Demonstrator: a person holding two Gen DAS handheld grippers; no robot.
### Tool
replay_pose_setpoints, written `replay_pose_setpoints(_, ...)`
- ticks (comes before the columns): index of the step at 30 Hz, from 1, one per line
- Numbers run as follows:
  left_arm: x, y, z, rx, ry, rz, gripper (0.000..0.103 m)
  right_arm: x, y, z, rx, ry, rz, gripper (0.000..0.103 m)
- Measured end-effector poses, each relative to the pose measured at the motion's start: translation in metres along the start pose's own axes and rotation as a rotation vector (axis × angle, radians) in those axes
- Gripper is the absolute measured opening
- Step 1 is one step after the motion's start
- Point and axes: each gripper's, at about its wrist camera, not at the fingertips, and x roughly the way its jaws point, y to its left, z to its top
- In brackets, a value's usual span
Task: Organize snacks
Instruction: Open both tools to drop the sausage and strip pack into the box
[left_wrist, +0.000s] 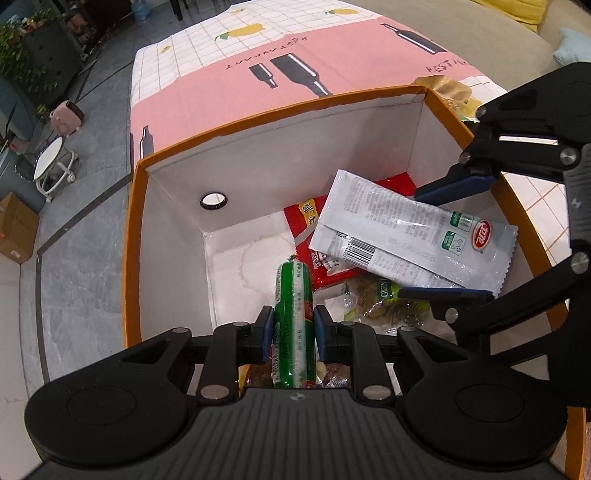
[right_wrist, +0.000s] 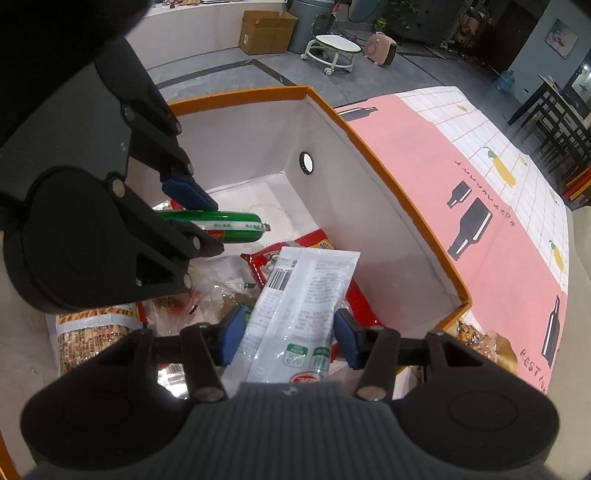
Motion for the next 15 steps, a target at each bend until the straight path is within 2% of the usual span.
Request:
replay_pose_setpoints(8, -0.006, -0.001, 0.0, -0.021, -0.005, 0.015, 0.026, -0.004, -0.004, 0.0, 0.004, -0.004, -0.015, 0.068)
replay_pose_setpoints(11, -0.013, -0.001, -0.002, -0.03, -0.017, 0.013, 0.031, -0.012, -0.007, -0.001, 0.019, -0.015, -0.013, 0.076)
replay_pose_setpoints(15, -0.023, 0.001, -0.002, -0.069, -0.028, 0.02, 0.034, -0.026, -0.012, -0.002, 0.052, -0.036, 0.005, 0.08)
